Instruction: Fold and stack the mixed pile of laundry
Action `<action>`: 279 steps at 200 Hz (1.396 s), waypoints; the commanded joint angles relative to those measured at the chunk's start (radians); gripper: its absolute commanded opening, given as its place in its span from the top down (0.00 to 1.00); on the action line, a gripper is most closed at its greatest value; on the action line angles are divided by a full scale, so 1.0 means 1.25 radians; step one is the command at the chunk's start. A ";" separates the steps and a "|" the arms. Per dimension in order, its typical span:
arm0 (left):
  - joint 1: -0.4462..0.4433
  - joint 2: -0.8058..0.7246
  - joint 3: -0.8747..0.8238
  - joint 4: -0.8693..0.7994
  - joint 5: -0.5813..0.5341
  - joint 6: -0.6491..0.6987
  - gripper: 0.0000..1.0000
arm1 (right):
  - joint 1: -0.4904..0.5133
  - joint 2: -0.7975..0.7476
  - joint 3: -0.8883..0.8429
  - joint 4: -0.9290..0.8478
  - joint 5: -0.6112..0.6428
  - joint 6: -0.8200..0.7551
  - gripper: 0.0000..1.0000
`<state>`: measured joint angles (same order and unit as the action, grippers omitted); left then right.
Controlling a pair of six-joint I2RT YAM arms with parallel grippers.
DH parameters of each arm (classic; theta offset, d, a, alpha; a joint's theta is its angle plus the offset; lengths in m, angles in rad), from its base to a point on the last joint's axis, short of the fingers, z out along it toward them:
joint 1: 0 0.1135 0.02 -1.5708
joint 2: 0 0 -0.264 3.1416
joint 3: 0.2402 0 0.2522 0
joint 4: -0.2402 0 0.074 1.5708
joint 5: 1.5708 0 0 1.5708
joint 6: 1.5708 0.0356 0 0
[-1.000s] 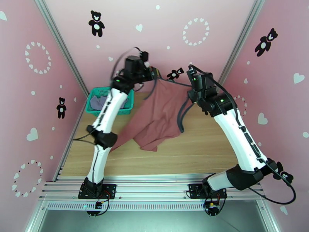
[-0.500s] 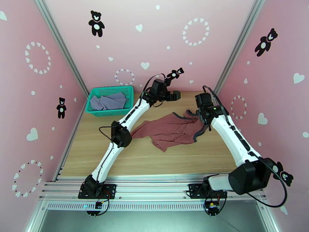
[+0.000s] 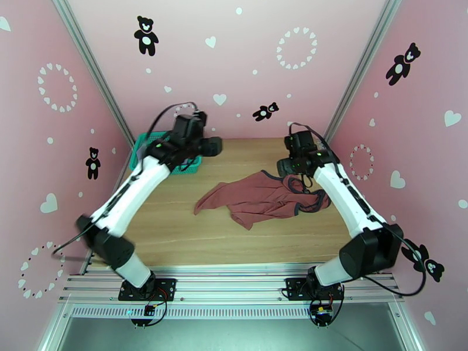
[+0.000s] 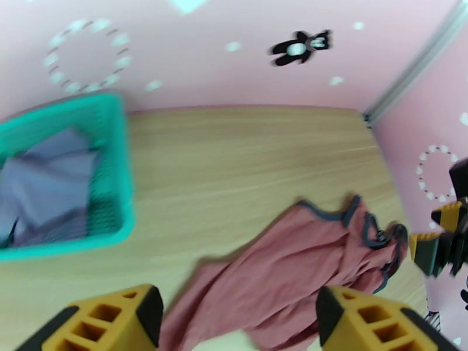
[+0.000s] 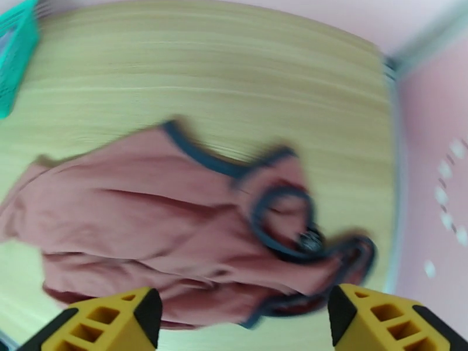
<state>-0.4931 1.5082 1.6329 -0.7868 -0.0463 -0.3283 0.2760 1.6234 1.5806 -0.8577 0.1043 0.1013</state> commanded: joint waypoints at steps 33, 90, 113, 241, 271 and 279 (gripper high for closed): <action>-0.035 -0.059 -0.364 0.011 -0.007 -0.108 0.04 | 0.012 0.282 0.184 -0.015 -0.109 -0.039 0.18; -0.087 0.030 -0.451 0.018 -0.086 -0.145 0.08 | 0.012 0.348 0.202 -0.005 -0.147 0.008 0.19; -0.088 0.074 -0.461 0.046 -0.082 -0.134 0.13 | 0.011 0.346 0.185 0.000 -0.142 0.019 0.19; -0.087 0.248 -0.384 0.064 -0.163 -0.126 1.00 | -0.021 0.601 0.407 -0.041 -0.090 0.023 0.28; -0.088 0.243 -0.377 0.053 -0.169 -0.119 1.00 | -0.021 0.650 0.429 -0.043 -0.100 0.036 0.35; -0.087 0.241 -0.376 0.051 -0.170 -0.118 1.00 | -0.021 0.661 0.432 -0.044 -0.109 0.039 0.40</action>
<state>-0.6029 1.8084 1.1366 -0.7040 -0.2272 -0.4908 0.2459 2.4020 2.0796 -0.8715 -0.0219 0.1322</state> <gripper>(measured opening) 0.089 0.642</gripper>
